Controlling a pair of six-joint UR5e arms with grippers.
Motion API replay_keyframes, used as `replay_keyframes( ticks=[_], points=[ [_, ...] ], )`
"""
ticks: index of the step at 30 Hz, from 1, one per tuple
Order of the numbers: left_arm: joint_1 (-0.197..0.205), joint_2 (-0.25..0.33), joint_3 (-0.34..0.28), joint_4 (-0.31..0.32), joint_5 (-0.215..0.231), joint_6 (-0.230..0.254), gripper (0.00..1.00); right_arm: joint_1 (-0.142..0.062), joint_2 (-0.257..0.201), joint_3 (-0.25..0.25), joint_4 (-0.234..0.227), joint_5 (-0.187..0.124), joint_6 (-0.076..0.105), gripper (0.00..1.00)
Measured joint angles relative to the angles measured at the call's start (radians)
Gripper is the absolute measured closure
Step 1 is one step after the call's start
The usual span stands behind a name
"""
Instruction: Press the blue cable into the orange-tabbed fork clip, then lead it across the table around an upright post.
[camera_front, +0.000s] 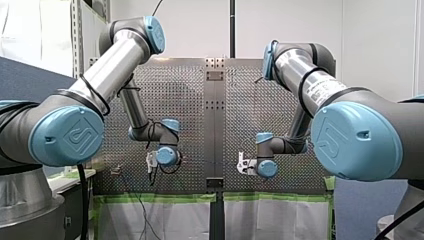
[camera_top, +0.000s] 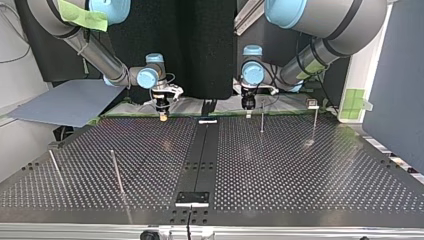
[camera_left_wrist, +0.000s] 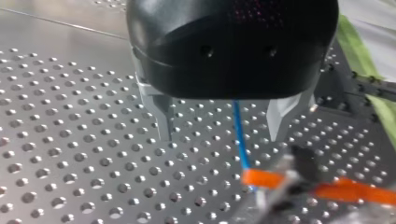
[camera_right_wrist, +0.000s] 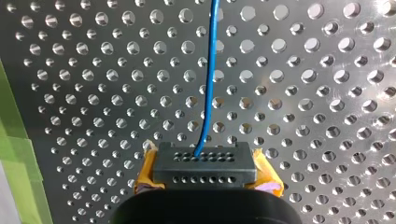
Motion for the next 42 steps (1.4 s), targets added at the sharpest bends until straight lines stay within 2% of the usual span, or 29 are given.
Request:
replay_keyframes(
  ticks=[2, 3, 4, 5, 6, 7, 9, 10, 12, 13, 14, 23, 28, 35, 42],
  points=[
    [0.000, -0.003, 0.000, -0.002, -0.002, 0.006, 0.02, 0.000, 0.000, 0.000, 0.000, 0.000, 0.000, 1.00],
    [0.000, -0.005, 0.000, -0.002, -0.004, 0.008, 0.14, 0.000, 0.000, 0.000, 0.000, 0.000, 0.000, 1.00],
    [-0.001, -0.005, 0.000, -0.002, -0.007, 0.010, 0.14, 0.000, 0.000, 0.000, 0.000, 0.000, 0.000, 1.00],
    [-0.002, -0.005, 0.000, -0.001, -0.011, 0.011, 0.32, 0.000, 0.000, 0.000, 0.001, 0.000, -0.001, 1.00],
    [-0.003, -0.005, 0.000, 0.001, -0.015, 0.014, 0.44, 0.000, 0.000, 0.000, 0.001, -0.001, -0.001, 1.00],
    [-0.005, -0.005, 0.000, 0.003, -0.019, 0.017, 0.44, 0.000, 0.000, 0.000, 0.001, -0.001, -0.001, 1.00],
    [-0.007, -0.005, 0.000, 0.007, -0.026, 0.021, 0.75, 0.000, 0.000, 0.000, 0.001, -0.001, -0.001, 1.00],
    [-0.008, -0.005, 0.000, 0.009, -0.028, 0.023, 0.75, 0.000, 0.000, 0.000, 0.001, -0.001, -0.001, 1.00],
    [-0.010, -0.006, 0.000, 0.011, -0.031, 0.025, 0.95, 0.000, 0.000, 0.000, 0.001, -0.001, -0.001, 1.00],
    [-0.010, -0.005, 0.000, 0.011, -0.031, 0.026, 0.95, 0.000, 0.000, 0.000, 0.001, -0.001, -0.001, 1.00],
    [-0.011, -0.005, 0.000, 0.011, -0.031, 0.026, 1.00, 0.001, 0.000, 0.000, 0.001, -0.001, -0.001, 1.00],
    [-0.011, -0.004, 0.000, 0.013, -0.033, 0.028, 1.00, 0.001, -0.001, 0.000, 0.002, 0.002, -0.005, 1.00],
    [-0.014, 0.002, 0.000, 0.013, -0.033, 0.047, 1.00, -0.003, -0.016, 0.000, 0.011, 0.010, -0.020, 1.00],
    [-0.026, 0.040, 0.000, 0.014, -0.017, 0.066, 1.00, 0.002, -0.085, 0.000, 0.076, 0.011, -0.027, 1.00],
    [-0.045, 0.098, 0.000, 0.013, 0.006, 0.029, 1.00, 0.011, -0.168, 0.000, 0.141, 0.004, -0.030, 1.00]
  ],
)
